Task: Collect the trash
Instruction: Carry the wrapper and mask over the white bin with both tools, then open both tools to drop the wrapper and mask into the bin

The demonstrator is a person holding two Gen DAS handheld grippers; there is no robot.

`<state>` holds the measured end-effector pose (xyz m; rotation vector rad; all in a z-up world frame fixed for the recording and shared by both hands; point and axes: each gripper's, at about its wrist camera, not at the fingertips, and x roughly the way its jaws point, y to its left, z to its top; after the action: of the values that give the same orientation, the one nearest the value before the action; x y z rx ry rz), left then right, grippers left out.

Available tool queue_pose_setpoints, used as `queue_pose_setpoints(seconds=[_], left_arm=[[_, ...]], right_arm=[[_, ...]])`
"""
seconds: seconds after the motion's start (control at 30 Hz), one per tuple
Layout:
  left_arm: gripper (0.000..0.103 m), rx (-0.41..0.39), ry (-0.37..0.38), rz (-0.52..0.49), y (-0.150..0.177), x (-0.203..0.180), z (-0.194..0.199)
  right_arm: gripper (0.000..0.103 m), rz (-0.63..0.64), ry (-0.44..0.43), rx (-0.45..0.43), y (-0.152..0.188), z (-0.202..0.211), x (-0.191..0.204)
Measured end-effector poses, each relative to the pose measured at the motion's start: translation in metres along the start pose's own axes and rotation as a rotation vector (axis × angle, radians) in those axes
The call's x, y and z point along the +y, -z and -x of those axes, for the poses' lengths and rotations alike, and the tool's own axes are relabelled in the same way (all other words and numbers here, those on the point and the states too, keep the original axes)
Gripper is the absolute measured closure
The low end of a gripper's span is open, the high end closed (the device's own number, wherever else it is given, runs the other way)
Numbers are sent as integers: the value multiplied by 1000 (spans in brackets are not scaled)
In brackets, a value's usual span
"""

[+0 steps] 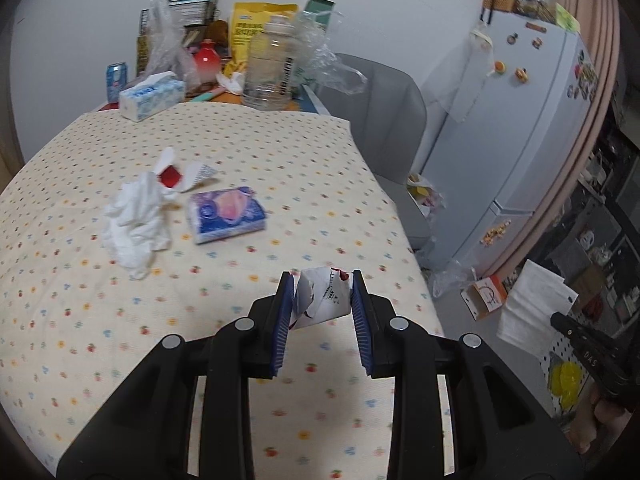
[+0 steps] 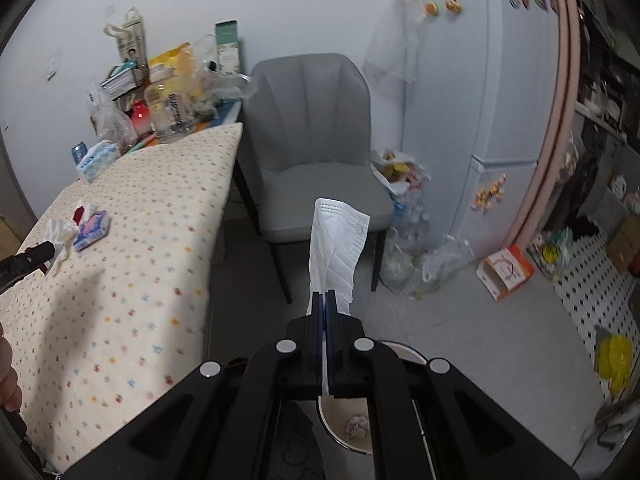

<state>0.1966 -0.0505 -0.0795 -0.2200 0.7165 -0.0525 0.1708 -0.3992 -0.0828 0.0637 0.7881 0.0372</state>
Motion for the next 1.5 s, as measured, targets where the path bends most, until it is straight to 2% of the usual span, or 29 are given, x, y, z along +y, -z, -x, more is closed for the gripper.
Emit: queue_pose_setpoints(seconds=[0.43,0.83,0.93,0.97,1.03,1.3,1.5], left_arm=[[74,98,53,-149,20,-87,-48],[74,160,75,-211,33,-134,-77],[74,174,82,-231,34,-147,-83],[74,179,86,-238,35,-151,-85],[74,187,95,-257,38,-162,-88],[74,233,152,-325,51,-208,-104],[72,291,217,-366,69,-251,-118]], right_arm=[[101,-132,21,126,59,-52,-69],[100,-208,-6,197,90,-101,-102],[93,-246,-19,209,96,-113,-111],[77,-253,-18,221,97,-117,-114],[53,-272,2,212,104,-114,-121],[54,-362,12,202,121,-82,-157],[46,-395,58,139,121,-41,-184]])
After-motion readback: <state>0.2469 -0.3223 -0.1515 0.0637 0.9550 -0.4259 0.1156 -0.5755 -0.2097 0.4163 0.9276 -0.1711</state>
